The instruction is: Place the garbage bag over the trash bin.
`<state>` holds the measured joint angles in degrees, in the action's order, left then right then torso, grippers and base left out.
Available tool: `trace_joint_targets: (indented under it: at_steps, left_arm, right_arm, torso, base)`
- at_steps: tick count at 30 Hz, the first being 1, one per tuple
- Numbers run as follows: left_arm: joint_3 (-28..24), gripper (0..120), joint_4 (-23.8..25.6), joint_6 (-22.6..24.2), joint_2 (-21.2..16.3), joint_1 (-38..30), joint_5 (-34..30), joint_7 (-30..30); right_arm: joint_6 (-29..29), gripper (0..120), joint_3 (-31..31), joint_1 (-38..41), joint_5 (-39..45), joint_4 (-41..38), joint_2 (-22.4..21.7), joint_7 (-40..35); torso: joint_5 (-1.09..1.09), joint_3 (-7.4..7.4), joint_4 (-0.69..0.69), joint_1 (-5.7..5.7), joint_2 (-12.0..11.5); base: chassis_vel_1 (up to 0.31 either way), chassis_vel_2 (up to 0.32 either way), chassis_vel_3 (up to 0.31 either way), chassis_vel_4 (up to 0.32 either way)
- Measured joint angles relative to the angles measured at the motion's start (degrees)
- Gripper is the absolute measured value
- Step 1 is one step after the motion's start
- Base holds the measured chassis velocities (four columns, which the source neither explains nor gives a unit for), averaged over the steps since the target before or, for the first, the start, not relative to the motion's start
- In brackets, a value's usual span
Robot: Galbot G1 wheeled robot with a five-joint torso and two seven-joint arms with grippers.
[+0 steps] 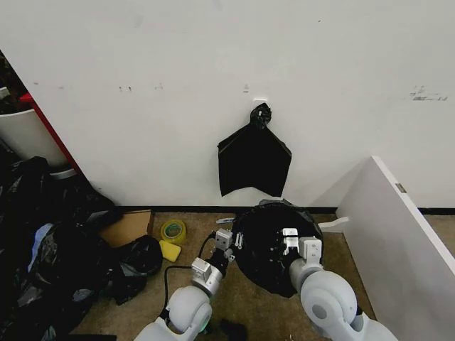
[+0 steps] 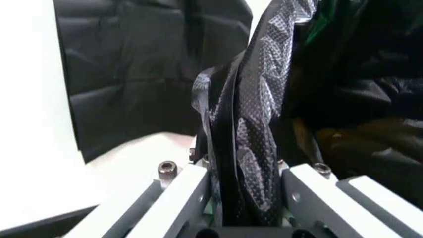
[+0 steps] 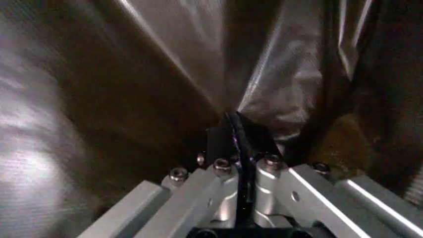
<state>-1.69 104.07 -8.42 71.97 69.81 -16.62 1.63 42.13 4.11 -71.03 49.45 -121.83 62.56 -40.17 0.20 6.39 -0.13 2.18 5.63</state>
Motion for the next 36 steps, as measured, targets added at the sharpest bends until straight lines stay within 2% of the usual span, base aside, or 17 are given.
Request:
trace_joint_targets:
  at_steps: [5, 17, 22, 27, 32, 36]
  left_arm:
    - [0.08, 1, 1.78, -0.07, -0.32, 0.91, -0.09, -0.59]
    - [-0.27, 1, 2.03, 0.01, -0.66, 1.05, -0.99, -0.80]
    - [-0.46, 1, 1.72, 0.18, -0.48, 0.62, -1.29, -0.77]
    - [-0.12, 1, 0.56, -0.45, -0.64, 0.26, -0.94, -0.80]
    - [0.00, 1, 0.09, -1.29, -0.65, 0.22, -0.63, -1.23]
    - [0.01, 1, 0.52, -1.44, -0.52, 0.40, -0.59, -1.51]
  right_arm:
    - [-3.47, 0, -1.48, 1.92, -8.12, 5.58, 1.47, 3.04]
    - [-11.59, 0, -1.35, 3.12, -18.49, 12.08, 2.60, 7.51]
    - [-11.96, 0, -0.60, 3.12, -18.68, 12.33, 2.79, 7.56]
    - [-11.34, 0, 1.10, 1.85, -15.87, 7.50, 2.19, 7.23]
    - [-6.75, 0, 1.50, 1.15, -7.93, 4.37, 2.09, 4.42]
    - [-4.15, 0, -0.08, 1.13, -7.09, 5.58, 2.44, 3.33]
  torso:
    - [0.00, 0.00, 0.00, 0.00, 0.00]
    - [0.00, 0.00, 0.00, 0.00, 0.00]
    - [0.01, 0.00, 0.00, 0.00, 0.00]
    - [0.00, 0.00, 0.00, 0.00, 0.00]
    - [0.00, 0.00, 0.00, 0.00, 0.00]
    - [0.00, 0.00, 0.00, 0.00, 0.00]
  base:
    - [0.000, 0.000, 0.000, 0.000]
    - [0.000, 0.000, 0.000, 0.000]
    - [0.000, 0.000, 0.000, 0.000]
    - [0.000, 0.000, 0.000, 0.000]
    - [0.000, 0.000, 0.000, 0.000]
    - [0.000, 0.000, 0.000, 0.000]
